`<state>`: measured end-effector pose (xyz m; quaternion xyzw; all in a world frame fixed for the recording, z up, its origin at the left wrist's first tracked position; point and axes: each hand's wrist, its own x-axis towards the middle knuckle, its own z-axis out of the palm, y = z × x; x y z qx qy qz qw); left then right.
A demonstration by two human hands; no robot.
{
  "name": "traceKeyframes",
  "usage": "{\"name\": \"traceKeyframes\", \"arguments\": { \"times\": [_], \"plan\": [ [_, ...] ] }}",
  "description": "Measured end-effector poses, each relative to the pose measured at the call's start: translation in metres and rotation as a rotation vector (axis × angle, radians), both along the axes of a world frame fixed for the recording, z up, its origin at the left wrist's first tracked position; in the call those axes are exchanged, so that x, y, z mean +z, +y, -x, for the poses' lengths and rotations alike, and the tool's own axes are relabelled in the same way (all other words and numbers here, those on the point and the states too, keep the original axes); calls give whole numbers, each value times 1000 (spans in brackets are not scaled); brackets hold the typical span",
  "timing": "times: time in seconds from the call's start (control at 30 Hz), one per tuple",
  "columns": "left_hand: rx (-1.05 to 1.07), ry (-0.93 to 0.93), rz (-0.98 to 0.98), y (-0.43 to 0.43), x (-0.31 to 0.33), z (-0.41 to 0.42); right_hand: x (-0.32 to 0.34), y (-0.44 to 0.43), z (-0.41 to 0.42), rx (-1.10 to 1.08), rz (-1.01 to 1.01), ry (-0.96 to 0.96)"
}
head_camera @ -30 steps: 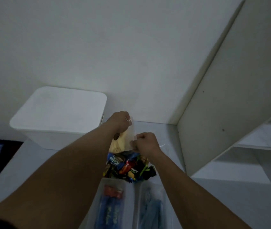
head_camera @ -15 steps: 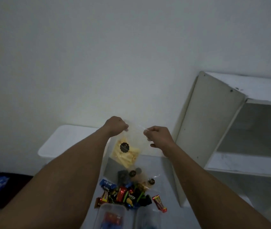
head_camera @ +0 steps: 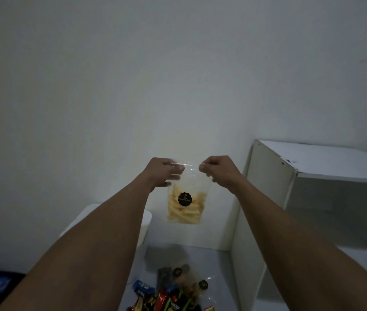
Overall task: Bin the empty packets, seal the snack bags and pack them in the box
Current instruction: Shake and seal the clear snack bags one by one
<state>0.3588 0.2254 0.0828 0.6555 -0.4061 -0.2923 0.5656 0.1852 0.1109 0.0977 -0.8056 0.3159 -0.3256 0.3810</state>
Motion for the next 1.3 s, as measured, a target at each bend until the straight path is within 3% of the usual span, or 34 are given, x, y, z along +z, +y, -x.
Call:
{"name": "traceKeyframes", "arguments": {
  "times": [0.37, 0.53, 0.77, 0.97, 1.13, 1.3],
  "plan": [
    [-12, -166, 93, -14, 16, 4, 13, 1, -1, 24, 90, 73],
    [-41, -56, 111, -19, 17, 3, 13, -3, 1, -24, 119, 10],
    [-4, -129, 143, -29, 18, -12, 3, -7, 11, -28, -44, -83],
    [-60, 52, 142, -29, 10, -18, 7, -16, 7, -78, 42, -28],
    [35, 1, 200, -35, 13, -21, 3, -12, 3, -67, 28, -83],
    [-46, 27, 179, -33, 12, -21, 4, -7, -3, -41, -11, -65]
  ]
}}
